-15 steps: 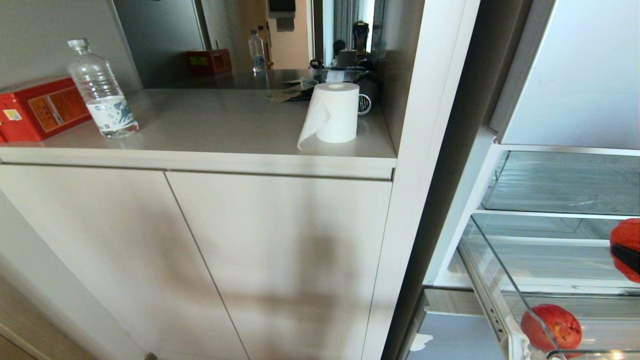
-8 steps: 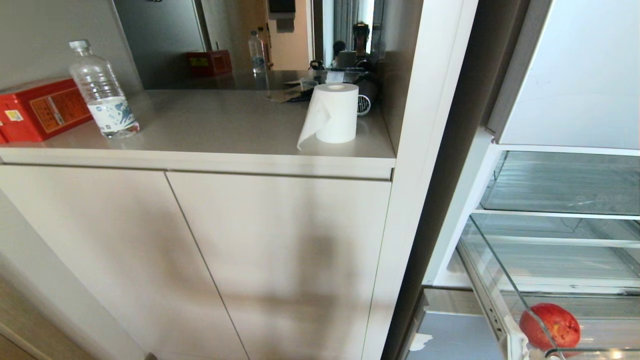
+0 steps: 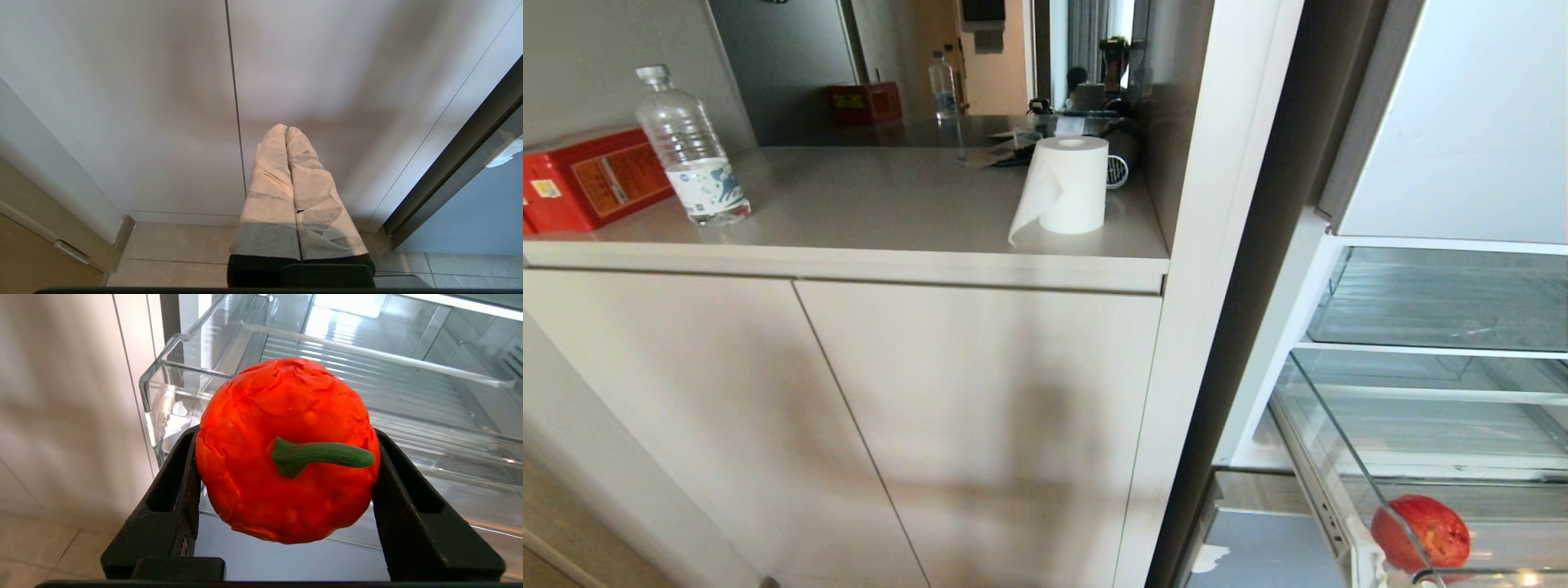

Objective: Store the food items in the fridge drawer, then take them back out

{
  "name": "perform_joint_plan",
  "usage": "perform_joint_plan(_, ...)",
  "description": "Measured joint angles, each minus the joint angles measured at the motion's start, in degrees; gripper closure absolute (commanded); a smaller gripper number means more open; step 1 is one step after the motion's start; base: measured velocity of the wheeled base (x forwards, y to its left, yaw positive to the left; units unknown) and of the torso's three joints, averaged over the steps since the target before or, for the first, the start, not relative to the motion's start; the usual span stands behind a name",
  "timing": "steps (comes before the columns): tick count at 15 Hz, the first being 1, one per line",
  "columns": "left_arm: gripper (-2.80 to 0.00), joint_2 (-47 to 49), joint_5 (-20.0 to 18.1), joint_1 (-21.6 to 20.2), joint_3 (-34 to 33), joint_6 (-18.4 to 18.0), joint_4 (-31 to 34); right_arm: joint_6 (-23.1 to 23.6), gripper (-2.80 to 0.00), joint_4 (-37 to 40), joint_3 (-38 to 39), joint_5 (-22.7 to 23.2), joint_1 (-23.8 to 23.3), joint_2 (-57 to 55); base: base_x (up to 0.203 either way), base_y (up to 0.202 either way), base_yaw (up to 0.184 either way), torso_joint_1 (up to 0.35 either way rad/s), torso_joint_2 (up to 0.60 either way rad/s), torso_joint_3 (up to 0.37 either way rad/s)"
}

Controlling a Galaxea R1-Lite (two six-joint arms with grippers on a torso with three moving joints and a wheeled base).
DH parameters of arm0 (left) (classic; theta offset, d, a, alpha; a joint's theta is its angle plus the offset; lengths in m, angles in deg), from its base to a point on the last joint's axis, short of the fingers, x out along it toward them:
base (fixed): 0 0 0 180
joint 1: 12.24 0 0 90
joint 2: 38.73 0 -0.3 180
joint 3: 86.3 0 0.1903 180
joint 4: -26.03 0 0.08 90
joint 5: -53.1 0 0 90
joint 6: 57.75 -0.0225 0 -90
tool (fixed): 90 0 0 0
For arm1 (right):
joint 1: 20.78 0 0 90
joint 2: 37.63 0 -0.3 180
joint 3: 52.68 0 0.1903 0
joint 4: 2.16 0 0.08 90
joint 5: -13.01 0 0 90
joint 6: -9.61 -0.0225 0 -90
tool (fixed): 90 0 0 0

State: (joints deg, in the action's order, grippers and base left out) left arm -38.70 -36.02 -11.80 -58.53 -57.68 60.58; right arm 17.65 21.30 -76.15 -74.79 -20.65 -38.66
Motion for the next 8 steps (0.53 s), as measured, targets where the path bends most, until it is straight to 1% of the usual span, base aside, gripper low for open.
perform_joint_plan(8,0.00,0.00,0.00,0.00,0.00,0.00,0.01,-1.03,0.00,0.28,0.09,0.08,-0.05,1.06,0.000,0.000,0.000,0.000,0.00,0.000)
